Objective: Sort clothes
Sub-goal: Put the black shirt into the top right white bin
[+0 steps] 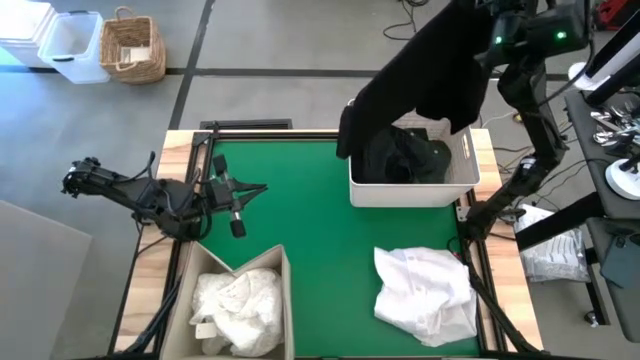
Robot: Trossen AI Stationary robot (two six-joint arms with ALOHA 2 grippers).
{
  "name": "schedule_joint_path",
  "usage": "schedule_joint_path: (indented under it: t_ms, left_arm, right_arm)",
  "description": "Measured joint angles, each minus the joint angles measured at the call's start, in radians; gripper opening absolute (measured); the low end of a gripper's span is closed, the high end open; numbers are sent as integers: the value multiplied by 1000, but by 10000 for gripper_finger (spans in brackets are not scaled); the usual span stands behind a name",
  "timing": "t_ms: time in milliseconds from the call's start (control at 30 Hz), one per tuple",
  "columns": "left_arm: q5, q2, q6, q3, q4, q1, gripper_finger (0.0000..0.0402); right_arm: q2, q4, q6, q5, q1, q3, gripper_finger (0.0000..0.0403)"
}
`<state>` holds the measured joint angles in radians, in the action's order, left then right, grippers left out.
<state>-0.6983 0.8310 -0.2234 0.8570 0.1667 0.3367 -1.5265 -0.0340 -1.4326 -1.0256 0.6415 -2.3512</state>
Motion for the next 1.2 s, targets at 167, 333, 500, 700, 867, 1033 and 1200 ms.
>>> schedule_joint_path:
  t_ms: [167, 333, 500, 700, 867, 1033, 1200]
  left_arm:
    - [0, 0, 0, -1, 18, 0, 0]
    - [0, 0, 4, -1, 34, 0, 0]
    - [0, 0, 5, -1, 38, 0, 0]
    - [0, 0, 5, -1, 41, 0, 0]
    - [0, 0, 9, -1, 44, 0, 0]
    - [0, 0, 33, -1, 52, 0, 0]
    - [1, 0, 57, -1, 81, 0, 0]
  right_arm:
    - [-11, 9, 0, -88, 25, 0, 12]
    - [-23, 104, 29, -178, 26, 2, 12]
    - [-42, 307, 131, -286, 46, 2, 12]
    - [-54, 743, 531, -219, 67, 2, 12]
    - [-60, 1042, 928, 52, 92, 3, 12]
    - [-67, 1130, 1076, 262, 109, 4, 12]
    - [-71, 1175, 1116, 323, 108, 4, 12]
